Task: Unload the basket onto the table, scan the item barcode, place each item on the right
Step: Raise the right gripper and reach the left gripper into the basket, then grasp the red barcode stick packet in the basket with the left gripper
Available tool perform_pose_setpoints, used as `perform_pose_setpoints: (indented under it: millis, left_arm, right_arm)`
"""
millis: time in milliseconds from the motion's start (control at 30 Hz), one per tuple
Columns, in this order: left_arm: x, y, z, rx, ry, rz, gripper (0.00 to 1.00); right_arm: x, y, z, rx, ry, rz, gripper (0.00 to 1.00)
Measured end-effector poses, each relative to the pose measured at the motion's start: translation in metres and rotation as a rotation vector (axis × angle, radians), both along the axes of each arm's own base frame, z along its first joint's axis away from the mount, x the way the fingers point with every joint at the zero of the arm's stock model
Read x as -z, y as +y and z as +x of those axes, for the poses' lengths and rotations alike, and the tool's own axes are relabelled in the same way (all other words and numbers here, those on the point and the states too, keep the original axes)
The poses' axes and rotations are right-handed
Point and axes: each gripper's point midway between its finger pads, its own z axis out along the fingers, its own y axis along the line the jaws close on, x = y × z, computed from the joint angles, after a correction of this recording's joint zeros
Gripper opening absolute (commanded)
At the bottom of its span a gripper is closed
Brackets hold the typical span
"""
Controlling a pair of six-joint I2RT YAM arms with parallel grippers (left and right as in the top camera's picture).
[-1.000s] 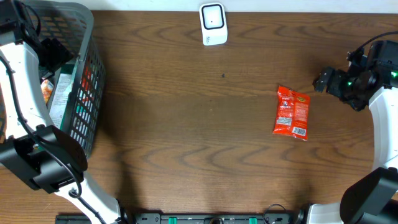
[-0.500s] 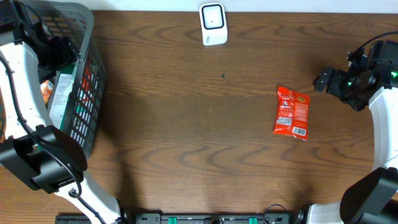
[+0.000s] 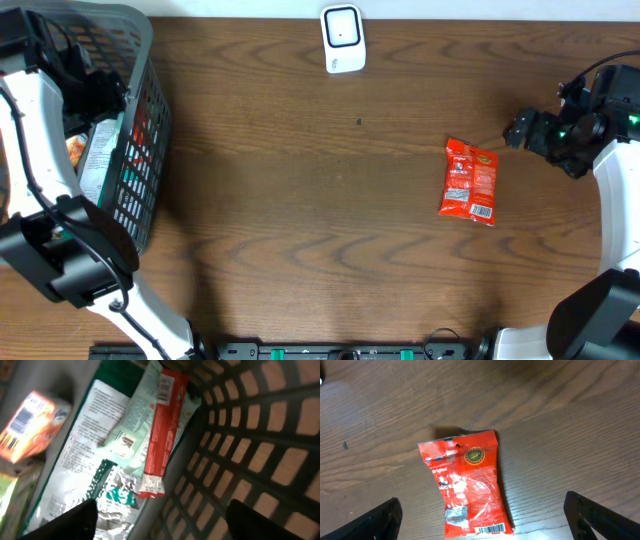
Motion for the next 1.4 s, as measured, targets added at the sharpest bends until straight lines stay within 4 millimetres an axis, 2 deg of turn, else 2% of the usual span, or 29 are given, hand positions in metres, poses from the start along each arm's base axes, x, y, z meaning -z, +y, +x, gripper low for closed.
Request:
perform_pose_setpoints:
  millis: [133, 467, 667, 800, 867, 1300, 1400]
  left_arm:
    - [0.016, -0.002, 0.003, 0.068, 0.025, -0.004, 0.61]
    - [0.041, 0.001, 0.014, 0.117, 0.038, -0.006, 0.6]
    - [0.072, 0.003, 0.018, 0.119, 0.084, -0.028, 0.6]
    - [0.089, 0.005, 0.022, 0.121, 0.098, -0.034, 0.54]
    - [0.095, 0.005, 0.024, 0.125, 0.102, -0.035, 0.54]
    - [0.101, 0.008, 0.031, 0.134, 0.082, -0.023, 0.48]
    - [0.108, 0.008, 0.03, 0.134, 0.086, -0.025, 0.48]
  right_arm:
    - [0.0, 0.0, 0.0, 0.0, 0.0, 0.0, 0.99]
    - [0.0, 0.0, 0.0, 0.0, 0.0, 0.0, 0.99]
    - [0.0, 0.0, 0.0, 0.0, 0.0, 0.0, 0.99]
    - [0.0, 0.0, 0.0, 0.0, 0.0, 0.0, 0.99]
    - [0.0, 0.0, 0.0, 0.0, 0.0, 0.0, 0.99]
    - [0.0, 0.0, 0.0, 0.0, 0.0, 0.0, 0.99]
    - [0.0, 0.0, 0.0, 0.0, 0.0, 0.0, 0.99]
